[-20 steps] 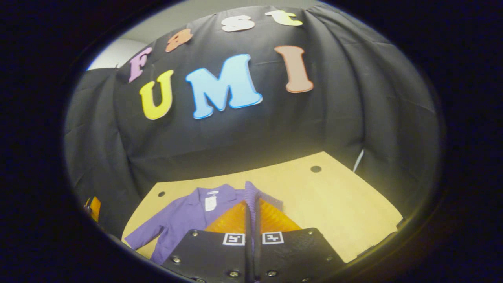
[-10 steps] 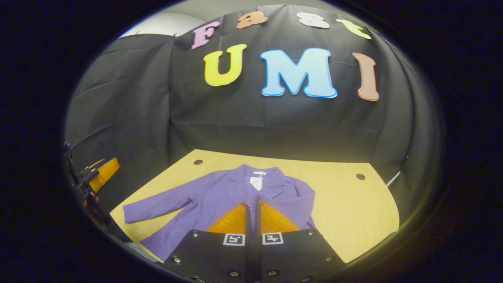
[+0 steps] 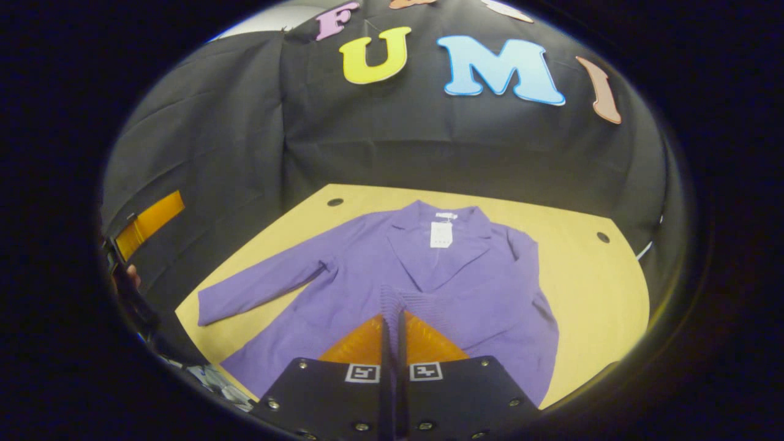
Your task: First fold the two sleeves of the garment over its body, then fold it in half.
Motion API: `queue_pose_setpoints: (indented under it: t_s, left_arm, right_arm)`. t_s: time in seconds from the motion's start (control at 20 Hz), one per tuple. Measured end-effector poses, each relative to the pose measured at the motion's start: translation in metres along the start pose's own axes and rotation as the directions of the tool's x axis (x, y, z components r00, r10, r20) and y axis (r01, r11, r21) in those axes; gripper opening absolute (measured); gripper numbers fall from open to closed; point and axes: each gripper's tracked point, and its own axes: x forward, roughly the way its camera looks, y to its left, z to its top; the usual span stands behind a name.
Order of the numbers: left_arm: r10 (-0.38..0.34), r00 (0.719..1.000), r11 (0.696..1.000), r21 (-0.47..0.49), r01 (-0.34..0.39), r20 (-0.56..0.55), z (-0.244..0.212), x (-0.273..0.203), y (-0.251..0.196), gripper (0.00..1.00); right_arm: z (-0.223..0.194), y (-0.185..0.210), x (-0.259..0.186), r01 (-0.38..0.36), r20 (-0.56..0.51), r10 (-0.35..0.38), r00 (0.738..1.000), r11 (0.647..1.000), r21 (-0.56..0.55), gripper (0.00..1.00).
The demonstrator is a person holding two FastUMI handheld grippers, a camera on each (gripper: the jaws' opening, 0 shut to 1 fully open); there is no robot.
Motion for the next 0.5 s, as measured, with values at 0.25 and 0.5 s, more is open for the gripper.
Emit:
queue_pose_setpoints:
  t_s: [0.25, 0.5]
  left_arm:
    - [-0.017, 1.0, 1.0, 0.02, 0.017, -0.01, -0.0034, -0.0014, 0.0006, 0.95]
    - [-0.022, 1.0, 1.0, 0.02, 0.022, -0.009, -0.003, -0.0016, 0.0059, 0.95]
  right_arm:
    - [-0.0084, 0.003, 0.0017, 0.018, -0.007, -0.018, 1.0, 1.0, -0.007, 0.06]
    - [-0.009, 0.0099, -0.0021, 0.014, 0.002, -0.014, 1.0, 1.0, -0.013, 0.48]
